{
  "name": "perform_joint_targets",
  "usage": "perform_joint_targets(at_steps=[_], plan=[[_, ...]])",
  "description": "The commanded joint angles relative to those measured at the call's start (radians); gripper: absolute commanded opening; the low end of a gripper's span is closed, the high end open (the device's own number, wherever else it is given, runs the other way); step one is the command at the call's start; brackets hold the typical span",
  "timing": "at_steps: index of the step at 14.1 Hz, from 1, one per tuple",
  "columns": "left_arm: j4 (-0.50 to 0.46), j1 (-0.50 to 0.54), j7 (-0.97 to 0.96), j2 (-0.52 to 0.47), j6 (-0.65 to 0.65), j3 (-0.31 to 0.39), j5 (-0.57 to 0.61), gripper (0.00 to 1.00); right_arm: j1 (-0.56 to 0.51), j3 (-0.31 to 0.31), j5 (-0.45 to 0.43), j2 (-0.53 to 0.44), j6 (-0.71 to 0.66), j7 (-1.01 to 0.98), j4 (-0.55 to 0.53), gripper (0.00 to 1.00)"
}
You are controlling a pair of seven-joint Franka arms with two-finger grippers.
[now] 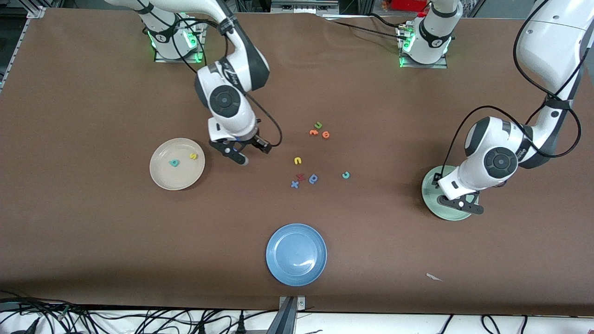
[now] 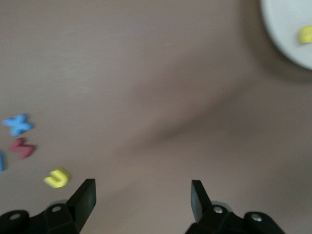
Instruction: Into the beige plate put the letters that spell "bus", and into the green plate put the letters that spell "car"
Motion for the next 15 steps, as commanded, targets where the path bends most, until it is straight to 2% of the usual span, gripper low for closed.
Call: perform_joint_targets(at_steps=[1, 3, 5, 8, 12, 14, 15], plan=[[0.074, -0.096, -0.142, 0.044, -0.011, -0.002, -0.098, 1.0, 0.017, 0.033, 0.074, 0.165, 0.043, 0.067, 0.168, 0.84], [0.079, -0.157, -0.25, 0.059, -0.007, -0.002, -0.17, 1.0, 0.042, 0.035, 0.068, 0.251, 0.072, 0.169, 0.239, 0.83], [0.083, -0.216, -0.37, 0.062, -0.005, -0.002, -0.204, 1.0, 0.045, 0.035, 0.074, 0.283, 0.133, 0.219, 0.247, 0.81], [0.076, -0.309, -0.591, 0.079, 0.078, -0.001, -0.209, 1.0, 0.065, 0.036, 0.073, 0.326, 0.238, 0.334, 0.255, 0.8], [0.074, -0.404, -0.814, 0.107, 0.128, 0.002, -0.189, 1.0, 0.094, 0.036, 0.07, 0.357, 0.244, 0.351, 0.262, 0.77], [0.077, -0.431, -0.889, 0.127, 0.156, 0.007, -0.183, 0.98, 0.106, 0.035, 0.068, 0.357, 0.244, 0.352, 0.262, 0.73], [0.079, -0.443, -0.907, 0.137, 0.159, 0.008, -0.177, 0.96, 0.108, 0.035, 0.068, 0.355, 0.241, 0.352, 0.261, 0.64]])
